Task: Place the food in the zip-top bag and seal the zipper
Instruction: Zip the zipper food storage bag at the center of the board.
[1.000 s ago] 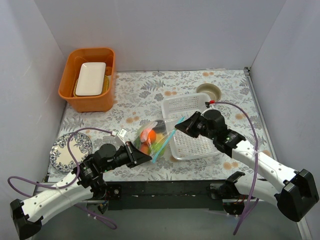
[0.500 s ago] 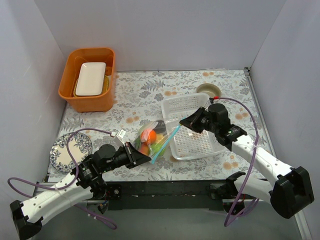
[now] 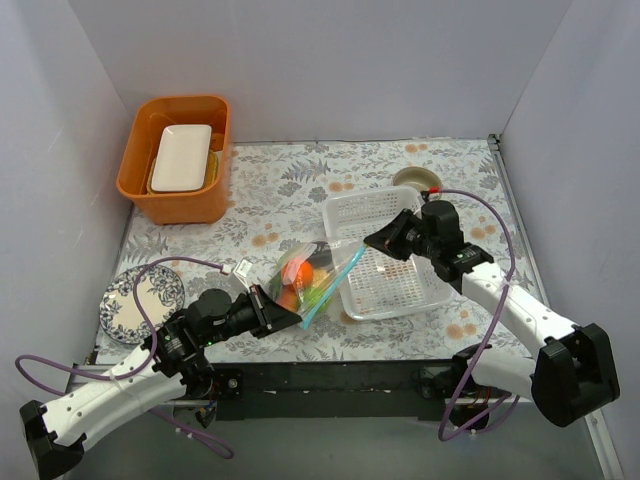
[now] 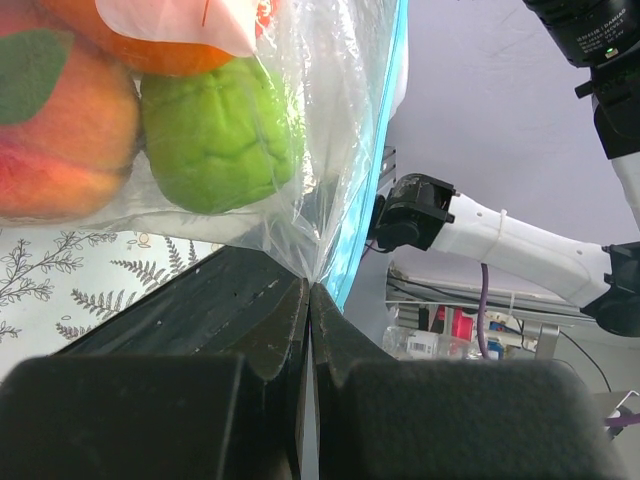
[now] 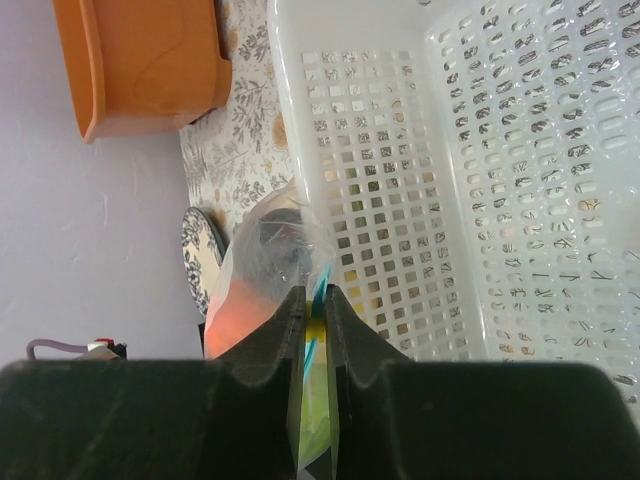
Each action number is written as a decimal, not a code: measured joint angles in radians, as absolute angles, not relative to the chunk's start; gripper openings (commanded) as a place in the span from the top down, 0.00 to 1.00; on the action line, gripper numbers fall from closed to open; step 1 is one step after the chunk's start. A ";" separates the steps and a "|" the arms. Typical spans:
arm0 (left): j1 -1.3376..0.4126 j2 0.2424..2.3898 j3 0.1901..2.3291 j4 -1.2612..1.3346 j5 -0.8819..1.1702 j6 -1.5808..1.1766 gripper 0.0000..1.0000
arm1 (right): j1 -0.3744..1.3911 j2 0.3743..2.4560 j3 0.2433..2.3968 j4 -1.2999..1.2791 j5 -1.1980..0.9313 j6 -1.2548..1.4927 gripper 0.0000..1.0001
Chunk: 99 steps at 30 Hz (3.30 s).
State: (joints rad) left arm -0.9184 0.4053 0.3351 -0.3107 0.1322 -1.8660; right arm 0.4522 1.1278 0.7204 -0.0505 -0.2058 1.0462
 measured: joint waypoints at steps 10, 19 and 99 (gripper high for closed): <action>-0.918 0.395 0.327 -0.314 0.132 -1.871 1.00 | 0.425 1.193 0.737 -0.015 -0.273 0.998 0.82; -0.918 0.402 0.320 -0.312 0.131 -1.874 1.00 | 0.411 1.194 0.728 0.033 -0.290 1.003 0.79; -0.920 0.436 0.320 -0.332 0.153 -1.863 1.00 | 0.400 1.213 0.698 0.023 -0.340 1.018 0.62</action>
State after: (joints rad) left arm -0.9203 0.4358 0.3202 -0.3325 0.1528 -1.8626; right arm 0.4004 1.2129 0.6983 0.0231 -0.3397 1.0183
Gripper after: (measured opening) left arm 0.009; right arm 0.374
